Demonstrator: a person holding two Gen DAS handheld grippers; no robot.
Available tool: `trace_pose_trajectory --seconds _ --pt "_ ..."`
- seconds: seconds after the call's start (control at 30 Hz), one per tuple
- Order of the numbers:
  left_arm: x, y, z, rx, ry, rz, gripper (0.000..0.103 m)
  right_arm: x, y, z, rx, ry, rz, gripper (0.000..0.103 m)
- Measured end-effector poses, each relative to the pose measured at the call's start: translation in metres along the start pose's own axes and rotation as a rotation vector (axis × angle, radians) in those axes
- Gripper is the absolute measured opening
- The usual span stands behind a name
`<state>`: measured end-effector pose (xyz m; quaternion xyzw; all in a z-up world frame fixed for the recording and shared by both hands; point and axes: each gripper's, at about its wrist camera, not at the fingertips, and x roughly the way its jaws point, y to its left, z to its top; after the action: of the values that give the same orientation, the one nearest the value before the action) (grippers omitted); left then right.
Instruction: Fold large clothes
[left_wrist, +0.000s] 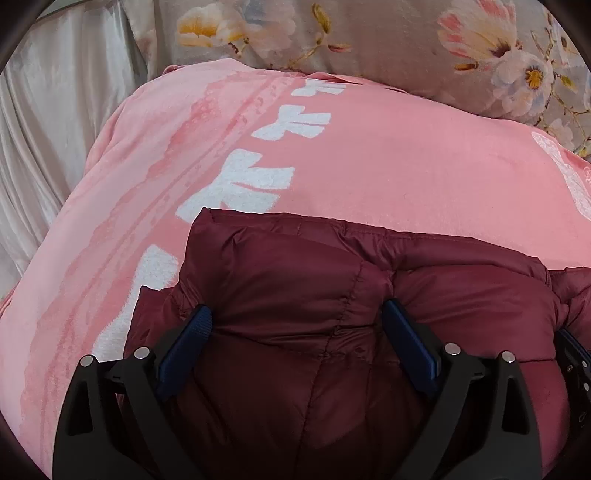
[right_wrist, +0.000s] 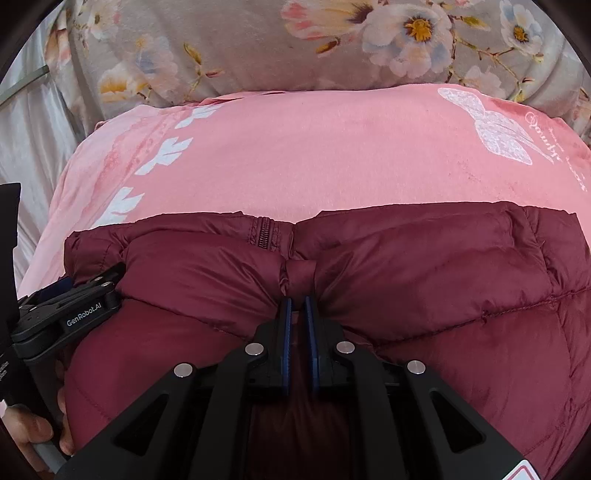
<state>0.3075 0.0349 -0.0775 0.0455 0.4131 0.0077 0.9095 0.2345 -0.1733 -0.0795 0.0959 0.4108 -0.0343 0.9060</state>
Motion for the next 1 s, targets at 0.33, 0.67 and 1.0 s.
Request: trace_pose_trajectory --seconds 0.33,0.67,1.0 --pt "0.003 -0.001 -0.001 -0.005 0.001 -0.009 0.092 0.004 0.007 0.000 -0.029 -0.014 -0.037 0.009" --pt "-0.018 0.023 -0.010 -0.066 0.027 -0.102 0.092 -0.029 0.004 -0.007 0.015 -0.004 0.010 0.012" --pt "-0.082 0.133 -0.082 -0.380 0.104 -0.301 0.092 -0.092 0.023 -0.061 0.032 0.068 0.151 0.013"
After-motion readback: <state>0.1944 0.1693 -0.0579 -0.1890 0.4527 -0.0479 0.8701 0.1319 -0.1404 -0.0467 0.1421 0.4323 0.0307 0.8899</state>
